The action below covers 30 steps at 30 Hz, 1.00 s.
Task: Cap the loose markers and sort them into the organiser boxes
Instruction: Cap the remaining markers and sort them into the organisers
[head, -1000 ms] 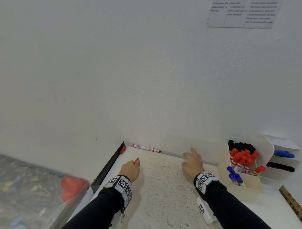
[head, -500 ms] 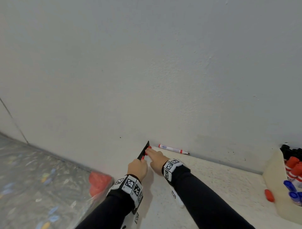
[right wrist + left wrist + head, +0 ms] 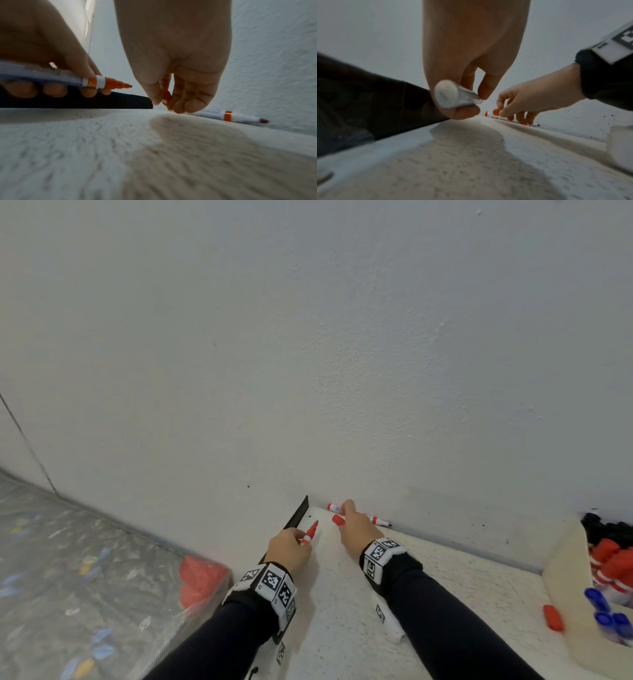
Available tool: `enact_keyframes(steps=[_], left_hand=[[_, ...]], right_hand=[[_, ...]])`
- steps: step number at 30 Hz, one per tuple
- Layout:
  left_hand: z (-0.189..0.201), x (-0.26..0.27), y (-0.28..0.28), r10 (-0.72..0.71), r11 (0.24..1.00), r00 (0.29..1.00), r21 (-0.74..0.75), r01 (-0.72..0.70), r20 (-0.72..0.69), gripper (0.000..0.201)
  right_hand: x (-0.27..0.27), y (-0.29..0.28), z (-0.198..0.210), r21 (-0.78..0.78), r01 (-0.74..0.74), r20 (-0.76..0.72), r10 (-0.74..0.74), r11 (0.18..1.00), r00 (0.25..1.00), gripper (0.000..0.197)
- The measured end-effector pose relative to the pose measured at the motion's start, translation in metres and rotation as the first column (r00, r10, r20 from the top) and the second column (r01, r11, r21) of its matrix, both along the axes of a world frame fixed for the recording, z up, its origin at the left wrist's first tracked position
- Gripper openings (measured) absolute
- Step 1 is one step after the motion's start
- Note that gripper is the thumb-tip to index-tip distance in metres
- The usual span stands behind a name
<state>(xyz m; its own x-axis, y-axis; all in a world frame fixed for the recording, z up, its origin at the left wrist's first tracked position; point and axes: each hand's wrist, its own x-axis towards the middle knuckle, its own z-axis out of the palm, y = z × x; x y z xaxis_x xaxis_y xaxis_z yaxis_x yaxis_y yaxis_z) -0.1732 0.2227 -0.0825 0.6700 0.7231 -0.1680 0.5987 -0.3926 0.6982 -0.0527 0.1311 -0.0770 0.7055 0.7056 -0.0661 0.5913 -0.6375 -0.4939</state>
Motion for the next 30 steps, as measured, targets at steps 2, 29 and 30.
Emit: enact_keyframes(steps=[2, 29, 30], left_hand=[[0.001, 0.001, -0.004, -0.028, 0.999, 1.000, 0.023, 0.028, -0.006, 0.030], [0.012, 0.048, -0.109, -0.579, 0.786, 0.746, 0.469, 0.403, 0.330, 0.016], [0.016, 0.052, -0.110, -0.587, 0.785, 0.746, 0.447, 0.429, 0.315, 0.020]], right_hand=[[0.005, -0.013, 0.005, 0.063, 0.007, -0.029, -0.005, 0.998, 1.000, 0.026], [0.010, -0.140, 0.044, 0.302, 0.244, -0.132, -0.213, 0.922, 0.968, 0.049], [0.012, -0.143, 0.043, 0.316, 0.265, -0.137, -0.233, 0.911, 0.963, 0.047]])
